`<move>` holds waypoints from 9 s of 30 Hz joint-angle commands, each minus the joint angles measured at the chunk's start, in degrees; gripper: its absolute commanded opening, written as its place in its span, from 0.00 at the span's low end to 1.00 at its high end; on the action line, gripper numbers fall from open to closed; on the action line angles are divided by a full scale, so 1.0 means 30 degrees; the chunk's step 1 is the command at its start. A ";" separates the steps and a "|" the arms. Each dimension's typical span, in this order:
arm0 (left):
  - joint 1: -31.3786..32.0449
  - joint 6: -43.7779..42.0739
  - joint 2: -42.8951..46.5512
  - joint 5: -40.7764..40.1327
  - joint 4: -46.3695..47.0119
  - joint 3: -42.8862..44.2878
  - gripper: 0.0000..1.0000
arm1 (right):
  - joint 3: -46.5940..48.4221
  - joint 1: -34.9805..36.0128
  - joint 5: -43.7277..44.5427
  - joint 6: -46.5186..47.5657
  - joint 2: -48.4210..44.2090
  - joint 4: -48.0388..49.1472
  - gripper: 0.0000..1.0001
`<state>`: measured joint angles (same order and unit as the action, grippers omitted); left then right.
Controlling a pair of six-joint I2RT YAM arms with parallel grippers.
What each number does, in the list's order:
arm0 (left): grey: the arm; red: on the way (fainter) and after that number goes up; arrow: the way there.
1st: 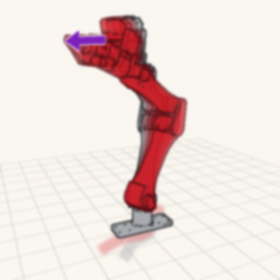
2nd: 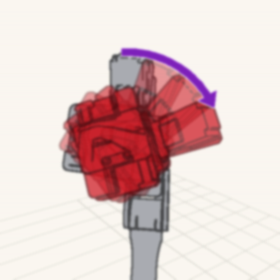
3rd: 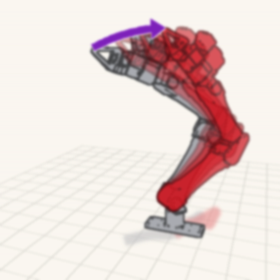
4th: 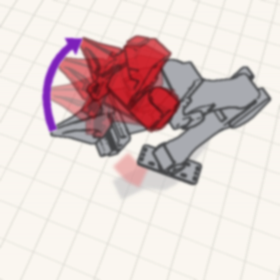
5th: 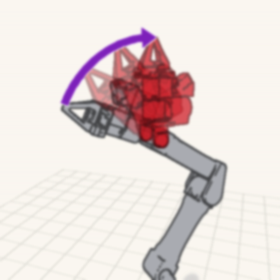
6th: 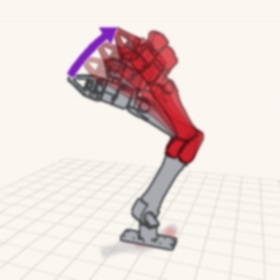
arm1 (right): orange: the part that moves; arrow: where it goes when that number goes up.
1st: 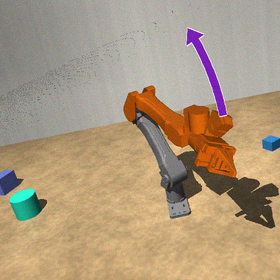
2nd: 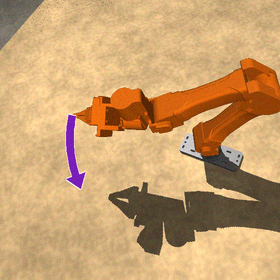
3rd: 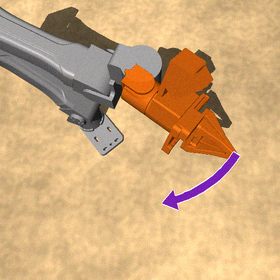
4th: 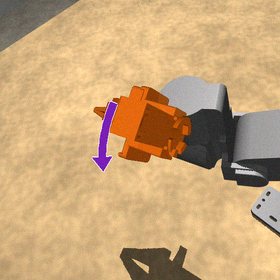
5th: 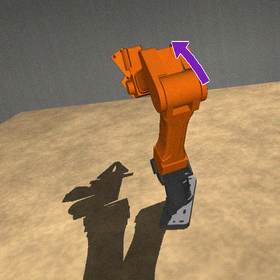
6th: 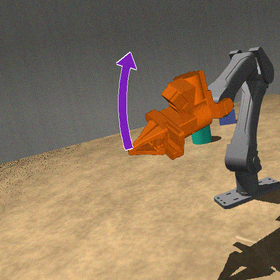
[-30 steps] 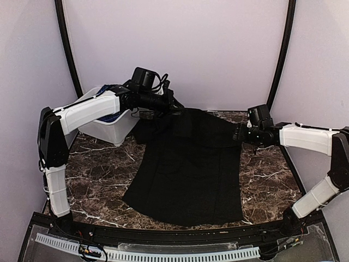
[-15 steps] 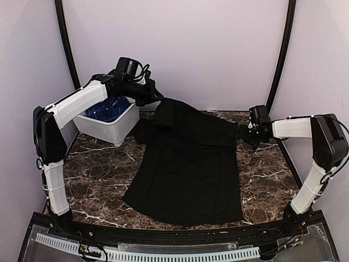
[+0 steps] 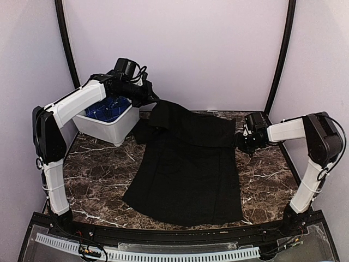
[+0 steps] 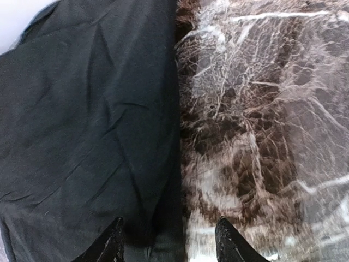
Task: Fold and stack the long sleeve shirts
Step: Adjust the flattened shirt at the center of the board, then pick up the corner of the shirt from the center of the board, then fold the flattened shirt at the center of the board, then adjust the sleeve at the center of the board.
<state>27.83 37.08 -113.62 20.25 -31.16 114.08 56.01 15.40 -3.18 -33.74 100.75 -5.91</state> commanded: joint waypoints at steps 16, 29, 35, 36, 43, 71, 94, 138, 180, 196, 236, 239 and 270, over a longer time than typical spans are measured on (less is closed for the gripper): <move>-0.0261 -0.0240 0.0407 0.1882 0.0875 -0.0924 0.00 | 0.4461 -0.0432 0.0214 0.0342 0.4444 -0.0899 0.00; 0.0565 0.0714 -0.0900 0.1930 0.2277 -0.0768 0.00 | 0.5149 -0.2130 0.0070 0.1336 0.3921 -0.2293 0.15; 0.0436 0.0540 -0.1348 0.1350 0.2075 0.0416 0.00 | 0.1610 -0.1538 0.0030 0.1014 0.0022 -0.2926 0.51; 0.0423 0.0570 -0.1477 0.1343 0.2085 0.0515 0.00 | 0.0975 -0.1259 0.0327 0.0844 -0.0679 -0.3278 0.52; 0.0447 0.0657 -0.1548 0.1527 0.2541 0.0480 0.00 | -0.3404 0.2398 0.2606 -0.2283 -0.6067 -0.6702 0.50; 0.0595 0.0783 -0.1355 0.2530 0.2615 0.0358 0.00 | -1.1239 1.1068 0.3196 -1.6689 -1.5926 -1.3246 0.27; 0.0595 0.0700 -0.1158 0.3255 0.3144 -0.0112 0.00 | -0.9523 1.1274 0.3478 -1.7273 -1.4276 -1.4951 0.48; -0.1975 -0.0797 -0.1469 0.1550 0.2692 0.4414 0.00 | -0.1055 1.5579 0.1234 -0.5900 -0.4276 -0.8044 0.00; -0.1742 -0.2180 -0.1028 0.2906 0.3946 0.3247 0.00 | 0.1959 0.4493 -0.0634 -0.2410 -0.3614 -0.3719 0.37; -0.0652 -0.2754 0.2431 0.2537 0.6408 -0.1026 0.00 | 1.2513 0.1188 -0.3455 -0.1440 0.7791 -0.2206 0.21; 0.8159 -0.4493 -0.4527 0.6374 -0.0258 -0.1004 0.00 | 0.8531 0.0165 -0.2197 0.0041 0.1452 -0.3980 0.21; 0.8601 -0.4367 -0.5133 0.6476 -0.0268 -0.0587 0.00 | 0.7306 0.0456 -0.2071 0.0229 0.0532 -0.4049 0.22; 0.9167 -0.1948 -0.3515 0.1584 -0.2020 0.0700 0.66 | 0.5017 0.1751 -0.1822 0.2341 -0.1296 -0.5284 0.49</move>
<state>55.40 30.04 -131.26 28.99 -36.25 117.89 70.65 20.05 -8.73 -28.29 99.29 -21.58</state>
